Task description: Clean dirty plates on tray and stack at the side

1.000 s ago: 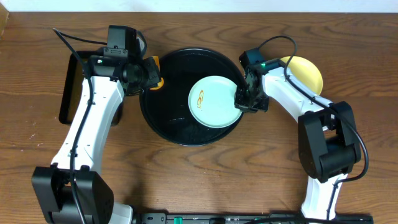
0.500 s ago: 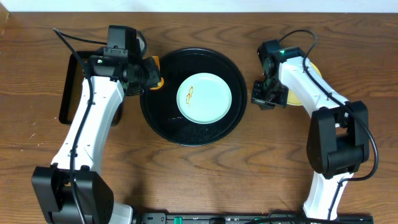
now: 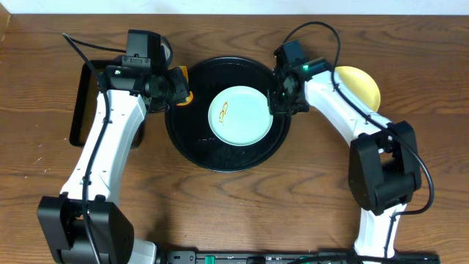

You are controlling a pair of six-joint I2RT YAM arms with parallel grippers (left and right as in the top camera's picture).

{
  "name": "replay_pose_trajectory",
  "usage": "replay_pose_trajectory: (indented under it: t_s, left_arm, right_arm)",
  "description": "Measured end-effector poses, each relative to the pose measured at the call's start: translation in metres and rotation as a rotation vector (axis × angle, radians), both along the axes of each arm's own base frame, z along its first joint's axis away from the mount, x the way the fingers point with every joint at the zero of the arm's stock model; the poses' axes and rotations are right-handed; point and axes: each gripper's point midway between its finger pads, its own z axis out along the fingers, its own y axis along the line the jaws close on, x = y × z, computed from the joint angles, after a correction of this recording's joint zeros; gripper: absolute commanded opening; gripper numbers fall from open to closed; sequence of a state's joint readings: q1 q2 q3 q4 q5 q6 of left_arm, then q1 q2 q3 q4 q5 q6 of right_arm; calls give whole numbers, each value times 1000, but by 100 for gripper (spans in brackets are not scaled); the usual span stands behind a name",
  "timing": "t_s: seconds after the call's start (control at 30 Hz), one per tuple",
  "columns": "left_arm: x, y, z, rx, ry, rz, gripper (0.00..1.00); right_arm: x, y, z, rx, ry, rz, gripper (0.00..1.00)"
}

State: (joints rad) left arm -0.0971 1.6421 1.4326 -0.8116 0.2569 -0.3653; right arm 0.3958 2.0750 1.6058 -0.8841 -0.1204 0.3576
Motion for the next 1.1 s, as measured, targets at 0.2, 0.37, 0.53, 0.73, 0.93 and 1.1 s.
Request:
replay_pose_trajectory:
  t_s: [0.2,0.37,0.53,0.73,0.93,1.1]
  left_arm:
    - [0,0,0,0,0,0,9]
    - [0,0,0,0,0,0,9]
    - [0,0,0,0,0,0,8]
    - [0,0,0,0,0,0,8]
    - [0,0,0,0,0,0,9]
    - [0,0,0,0,-1,0,8]
  right_arm:
    - [-7,-12,-25,-65,69,-54,1]
    - [-14,-15,-43,-76,92,-80,1]
    - [-22,-18,-47,-78,126,-106,1]
    - [-31,-41,-44,-132,188,-148,1]
    - [-18,-44,-36,-115,156,-149,17]
    - [-24,-26,-34,-23,198,-164,41]
